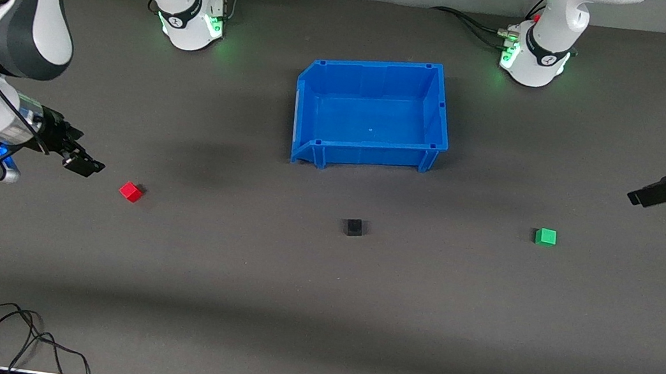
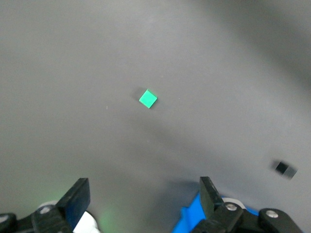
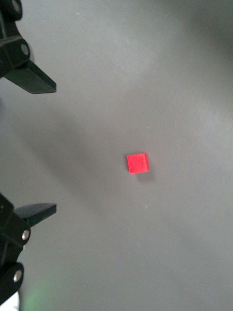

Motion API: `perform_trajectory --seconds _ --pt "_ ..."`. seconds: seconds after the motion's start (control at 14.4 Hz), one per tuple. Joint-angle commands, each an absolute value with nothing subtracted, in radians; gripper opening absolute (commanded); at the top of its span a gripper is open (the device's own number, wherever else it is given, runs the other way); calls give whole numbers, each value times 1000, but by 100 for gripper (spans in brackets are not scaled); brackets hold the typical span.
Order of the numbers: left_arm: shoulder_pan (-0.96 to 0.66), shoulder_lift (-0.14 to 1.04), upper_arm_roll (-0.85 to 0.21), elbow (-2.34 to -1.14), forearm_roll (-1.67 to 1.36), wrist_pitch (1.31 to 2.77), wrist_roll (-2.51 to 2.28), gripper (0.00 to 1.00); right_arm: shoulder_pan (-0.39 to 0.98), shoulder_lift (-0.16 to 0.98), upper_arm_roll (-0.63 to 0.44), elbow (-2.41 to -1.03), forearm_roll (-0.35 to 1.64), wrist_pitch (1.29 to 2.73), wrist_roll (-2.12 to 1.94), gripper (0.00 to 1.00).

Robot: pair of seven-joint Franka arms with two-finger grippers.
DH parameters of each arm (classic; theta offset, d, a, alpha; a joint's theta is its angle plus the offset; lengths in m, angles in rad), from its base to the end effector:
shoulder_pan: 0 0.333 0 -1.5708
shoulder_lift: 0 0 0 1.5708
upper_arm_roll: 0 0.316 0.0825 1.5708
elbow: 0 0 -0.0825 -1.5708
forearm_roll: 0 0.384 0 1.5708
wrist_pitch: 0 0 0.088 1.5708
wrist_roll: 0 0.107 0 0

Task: Attach green and red cubes to black cube
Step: 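Reach the right gripper down to the red cube, then grasp the red cube with the right gripper while the left gripper reaches the green cube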

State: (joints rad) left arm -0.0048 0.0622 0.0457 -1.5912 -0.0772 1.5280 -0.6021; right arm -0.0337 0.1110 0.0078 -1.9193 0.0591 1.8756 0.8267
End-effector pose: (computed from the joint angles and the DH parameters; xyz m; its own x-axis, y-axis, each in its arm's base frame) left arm 0.5653 0.0139 0.5770 0.7905 0.5951 -0.1449 0.6003 -0.7997 -0.0097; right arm 0.5682 -0.0104 0.4224 0.6302 -0.7629 -0.1443 -0.7614 -0.6436 0.0773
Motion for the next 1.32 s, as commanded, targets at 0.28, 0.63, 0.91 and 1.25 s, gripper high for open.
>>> perform_trajectory --seconds 0.28,0.63,0.91,1.25 --pt "98 68 44 -1713 -225 1572 -837 100 -41 238 9 -1973 64 2063 1193 100" --pt "97 61 38 -1753 -250 1618 -854 100 -28 362 17 -2018 -124 2121 1243 90" --pt "107 78 38 -1775 -277 1640 -856 100 -26 397 20 -2118 -307 2310 1195 87" --pt "109 81 41 -1890 -310 1761 -857 100 -26 405 20 -2118 -310 2364 1111 87"
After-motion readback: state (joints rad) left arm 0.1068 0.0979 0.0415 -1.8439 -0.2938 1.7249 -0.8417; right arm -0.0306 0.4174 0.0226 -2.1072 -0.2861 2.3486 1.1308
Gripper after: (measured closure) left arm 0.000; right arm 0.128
